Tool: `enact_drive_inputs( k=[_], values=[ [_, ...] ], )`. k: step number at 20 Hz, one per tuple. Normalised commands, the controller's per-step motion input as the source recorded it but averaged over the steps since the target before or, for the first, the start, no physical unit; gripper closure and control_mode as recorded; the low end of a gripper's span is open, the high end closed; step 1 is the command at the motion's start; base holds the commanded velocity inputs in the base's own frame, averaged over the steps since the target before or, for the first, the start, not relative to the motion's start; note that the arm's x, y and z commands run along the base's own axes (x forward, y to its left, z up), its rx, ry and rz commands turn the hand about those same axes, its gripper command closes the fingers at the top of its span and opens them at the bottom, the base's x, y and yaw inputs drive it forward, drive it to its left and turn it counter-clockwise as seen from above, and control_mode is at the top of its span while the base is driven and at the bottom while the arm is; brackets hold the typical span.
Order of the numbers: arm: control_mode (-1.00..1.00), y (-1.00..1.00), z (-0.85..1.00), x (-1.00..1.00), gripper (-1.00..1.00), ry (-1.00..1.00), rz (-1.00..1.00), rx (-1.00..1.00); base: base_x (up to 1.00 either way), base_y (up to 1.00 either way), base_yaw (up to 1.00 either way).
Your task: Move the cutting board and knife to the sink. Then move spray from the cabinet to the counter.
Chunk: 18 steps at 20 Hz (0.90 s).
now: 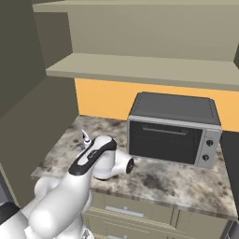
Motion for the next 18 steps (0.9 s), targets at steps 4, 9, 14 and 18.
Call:
enact_drive_inputs(
  k=[4, 9, 14, 18],
  values=[
    [-1.0, 0.0, -0.32, 0.0, 1.0, 0.0, 0.0, 0.0, 0.0, 0.0, 0.0],
    [-1.0, 0.0, -0.31, 0.0, 1.0, 0.0, 0.0, 0.0, 0.0, 0.0, 0.0],
    [-1.0, 0.0, -0.32, 0.01, 1.0, 0.0, 0.0, 0.0, 0.0, 0.0, 0.0],
    [-1.0, 0.0, -0.29, 0.04, 1.0, 0.0, 0.0, 0.0, 0.0, 0.0, 0.0]
  ],
)
